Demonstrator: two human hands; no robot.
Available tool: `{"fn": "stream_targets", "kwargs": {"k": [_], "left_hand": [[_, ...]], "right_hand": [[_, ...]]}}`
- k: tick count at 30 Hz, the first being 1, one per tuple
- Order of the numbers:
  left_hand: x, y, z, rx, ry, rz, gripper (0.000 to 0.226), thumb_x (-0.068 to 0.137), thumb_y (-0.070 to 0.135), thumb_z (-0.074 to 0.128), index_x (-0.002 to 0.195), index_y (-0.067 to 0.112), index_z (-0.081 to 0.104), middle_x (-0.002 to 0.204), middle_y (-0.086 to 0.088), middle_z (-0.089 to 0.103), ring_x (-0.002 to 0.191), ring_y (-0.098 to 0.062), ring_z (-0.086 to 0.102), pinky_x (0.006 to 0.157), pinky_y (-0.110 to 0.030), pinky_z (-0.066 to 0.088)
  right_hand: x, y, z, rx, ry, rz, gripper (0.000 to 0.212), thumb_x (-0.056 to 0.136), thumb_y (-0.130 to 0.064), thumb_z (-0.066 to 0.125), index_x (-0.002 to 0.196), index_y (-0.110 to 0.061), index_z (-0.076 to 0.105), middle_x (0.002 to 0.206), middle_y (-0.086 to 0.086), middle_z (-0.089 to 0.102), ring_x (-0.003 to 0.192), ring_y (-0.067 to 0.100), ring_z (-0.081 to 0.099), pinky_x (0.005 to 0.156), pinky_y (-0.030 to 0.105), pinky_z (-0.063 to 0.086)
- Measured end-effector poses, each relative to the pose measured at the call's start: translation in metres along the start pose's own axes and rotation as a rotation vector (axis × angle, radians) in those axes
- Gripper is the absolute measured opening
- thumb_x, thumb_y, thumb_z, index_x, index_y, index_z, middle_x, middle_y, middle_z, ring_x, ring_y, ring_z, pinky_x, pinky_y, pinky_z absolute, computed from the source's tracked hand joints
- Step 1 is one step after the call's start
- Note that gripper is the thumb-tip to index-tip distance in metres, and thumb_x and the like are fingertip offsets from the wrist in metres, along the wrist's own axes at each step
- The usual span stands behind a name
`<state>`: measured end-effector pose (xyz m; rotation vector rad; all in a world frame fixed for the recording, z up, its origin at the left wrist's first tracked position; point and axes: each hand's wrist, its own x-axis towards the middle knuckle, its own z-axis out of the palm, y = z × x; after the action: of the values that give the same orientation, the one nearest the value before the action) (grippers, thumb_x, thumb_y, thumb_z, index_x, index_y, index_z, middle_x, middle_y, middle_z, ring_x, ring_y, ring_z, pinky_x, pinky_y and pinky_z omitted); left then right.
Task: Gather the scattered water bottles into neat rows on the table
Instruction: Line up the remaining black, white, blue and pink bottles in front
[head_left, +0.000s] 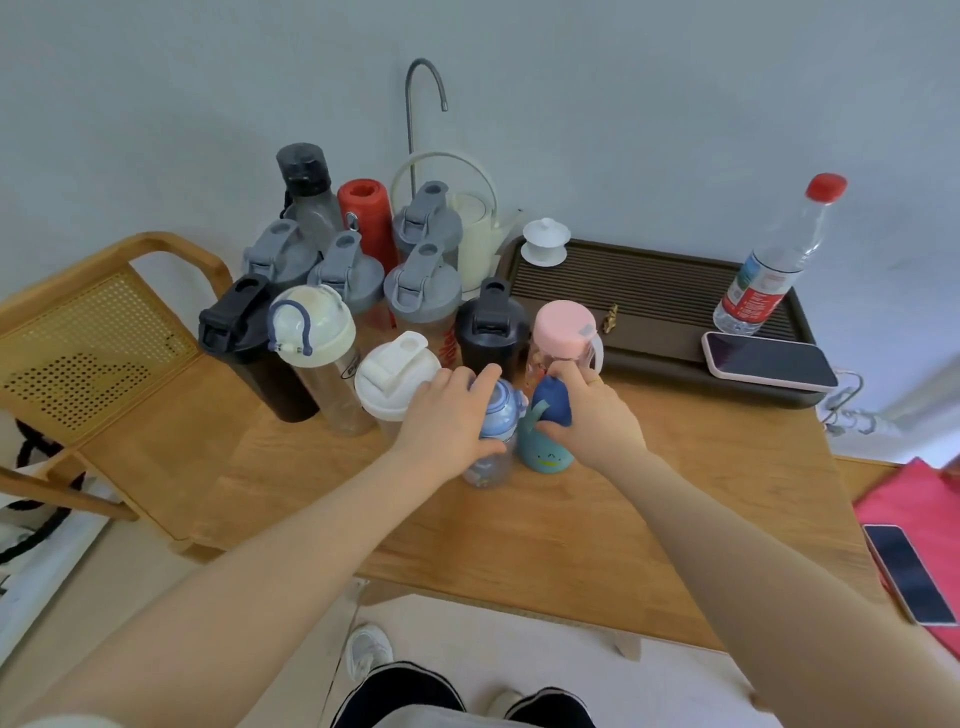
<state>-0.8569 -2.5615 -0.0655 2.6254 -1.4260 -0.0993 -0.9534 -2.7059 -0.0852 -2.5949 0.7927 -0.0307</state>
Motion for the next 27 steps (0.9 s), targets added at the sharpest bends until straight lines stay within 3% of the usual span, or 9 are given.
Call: {"fn": "stream_targets", "kwargs": {"k": [7, 13, 21, 24, 27], "left_hand": [[0.028, -0.009, 0.000, -0.029, 0.051, -0.005, 0.077, 0.078, 0.039, 0.066, 0.138, 0.016, 0.024, 0.132, -0.011, 0.043, 0.115, -0.027, 0.042, 0.093, -0.035, 0.038], [0.043, -0.013, -0.001, -0.040, 0.059, 0.040, 0.079, 0.077, 0.037, 0.069, 0.139, 0.015, 0.026, 0.140, -0.006, 0.037, 0.118, -0.027, 0.042, 0.092, -0.035, 0.040], [0.040, -0.024, 0.002, -0.107, 0.053, 0.100, 0.084, 0.078, 0.039, 0.066, 0.144, 0.019, 0.016, 0.144, -0.004, 0.036, 0.126, -0.025, 0.037, 0.098, -0.039, 0.037], [0.033, -0.028, 0.000, -0.153, 0.085, 0.150, 0.080, 0.081, 0.038, 0.062, 0.144, 0.019, 0.015, 0.147, -0.004, 0.033, 0.132, -0.025, 0.031, 0.104, -0.041, 0.035], [0.021, -0.036, -0.008, -0.186, 0.148, 0.220, 0.072, 0.083, 0.032, 0.061, 0.143, 0.015, 0.023, 0.145, -0.009, 0.037, 0.132, -0.026, 0.033, 0.106, -0.040, 0.033]], "right_hand": [[-0.001, 0.003, 0.002, 0.088, -0.022, 0.058, 0.064, 0.076, -0.027, 0.072, 0.128, -0.020, 0.037, 0.129, 0.007, 0.050, 0.110, 0.030, 0.054, 0.083, 0.040, 0.049], [0.008, -0.004, -0.003, 0.008, -0.072, -0.014, 0.067, 0.081, -0.027, 0.068, 0.138, -0.021, 0.032, 0.139, 0.005, 0.044, 0.120, 0.027, 0.050, 0.092, 0.039, 0.046], [0.002, -0.005, -0.003, -0.079, -0.034, -0.038, 0.067, 0.083, -0.029, 0.065, 0.139, -0.022, 0.029, 0.141, 0.000, 0.038, 0.121, 0.025, 0.046, 0.090, 0.040, 0.050], [-0.004, -0.009, -0.011, -0.144, 0.049, -0.063, 0.061, 0.082, -0.032, 0.065, 0.134, -0.019, 0.036, 0.136, 0.002, 0.045, 0.121, 0.023, 0.046, 0.090, 0.035, 0.047], [-0.010, -0.020, -0.018, -0.092, 0.119, -0.050, 0.043, 0.087, -0.031, 0.058, 0.125, -0.017, 0.043, 0.124, 0.004, 0.053, 0.109, 0.022, 0.053, 0.079, 0.032, 0.048]]}}
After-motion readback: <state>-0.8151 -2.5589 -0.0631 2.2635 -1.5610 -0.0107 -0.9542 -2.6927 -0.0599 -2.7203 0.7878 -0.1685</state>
